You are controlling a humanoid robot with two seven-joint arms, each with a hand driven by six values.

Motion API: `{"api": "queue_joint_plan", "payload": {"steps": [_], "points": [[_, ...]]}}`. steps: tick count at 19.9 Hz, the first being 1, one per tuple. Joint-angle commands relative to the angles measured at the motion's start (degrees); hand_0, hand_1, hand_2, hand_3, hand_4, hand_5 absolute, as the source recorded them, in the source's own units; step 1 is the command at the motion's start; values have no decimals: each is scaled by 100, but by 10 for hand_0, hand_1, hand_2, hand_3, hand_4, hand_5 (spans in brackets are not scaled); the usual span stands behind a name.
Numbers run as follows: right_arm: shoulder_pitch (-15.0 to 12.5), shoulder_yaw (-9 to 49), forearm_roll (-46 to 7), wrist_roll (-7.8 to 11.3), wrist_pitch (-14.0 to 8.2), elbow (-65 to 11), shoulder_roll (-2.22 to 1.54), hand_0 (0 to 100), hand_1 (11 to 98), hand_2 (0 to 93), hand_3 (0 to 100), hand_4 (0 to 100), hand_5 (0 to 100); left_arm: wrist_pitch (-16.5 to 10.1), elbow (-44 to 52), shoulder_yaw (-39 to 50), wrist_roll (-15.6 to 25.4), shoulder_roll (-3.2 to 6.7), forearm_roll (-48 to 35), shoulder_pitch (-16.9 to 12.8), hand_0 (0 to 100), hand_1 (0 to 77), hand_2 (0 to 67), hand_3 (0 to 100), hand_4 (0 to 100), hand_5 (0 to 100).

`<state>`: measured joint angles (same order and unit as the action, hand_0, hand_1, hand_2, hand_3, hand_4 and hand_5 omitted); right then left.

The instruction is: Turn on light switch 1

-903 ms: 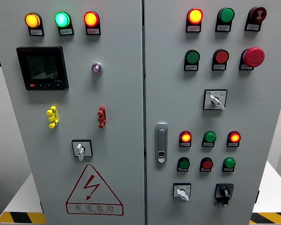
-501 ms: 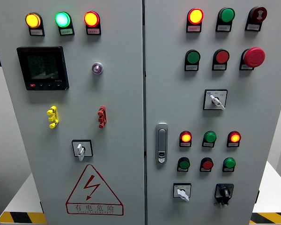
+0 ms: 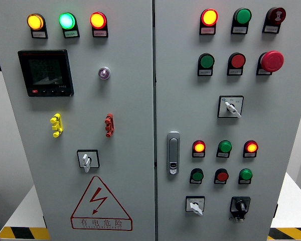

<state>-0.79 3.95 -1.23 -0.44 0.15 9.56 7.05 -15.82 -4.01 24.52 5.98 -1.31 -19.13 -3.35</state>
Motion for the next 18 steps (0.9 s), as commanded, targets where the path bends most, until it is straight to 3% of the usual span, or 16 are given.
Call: {"api": "queue_joint_plan", "payload": {"steps": [1,7,11,13,18], "points": [[0,0,0,0,3,-7,7,0,195,0,195,192,106,0,-3,1498,-1,-36,-1527,-25,0,81,4,0,0,0],[0,0,0,0,2,2,7,0,195,0,195,192,106,-9,5,4303,8,-141,-4121,-69,0,101,9,0,0,0],[0,0,0,0,3,1,-2,0,196,0,195,192,106,-9,-3,6596,43,-168,-6508,-69,0,116,16,0,0,0],[0,0,0,0,2,2,7,0,196,0,195,192,106,-9,-73,6986,200,-194,-7452,-69,0,129,22,0,0,0],[0,0,9,0,3,2,7,0,196,0,195,192,106,-9,-801,7260,623,-238,-7518,-78,0,133,34,0,0,0]]}}
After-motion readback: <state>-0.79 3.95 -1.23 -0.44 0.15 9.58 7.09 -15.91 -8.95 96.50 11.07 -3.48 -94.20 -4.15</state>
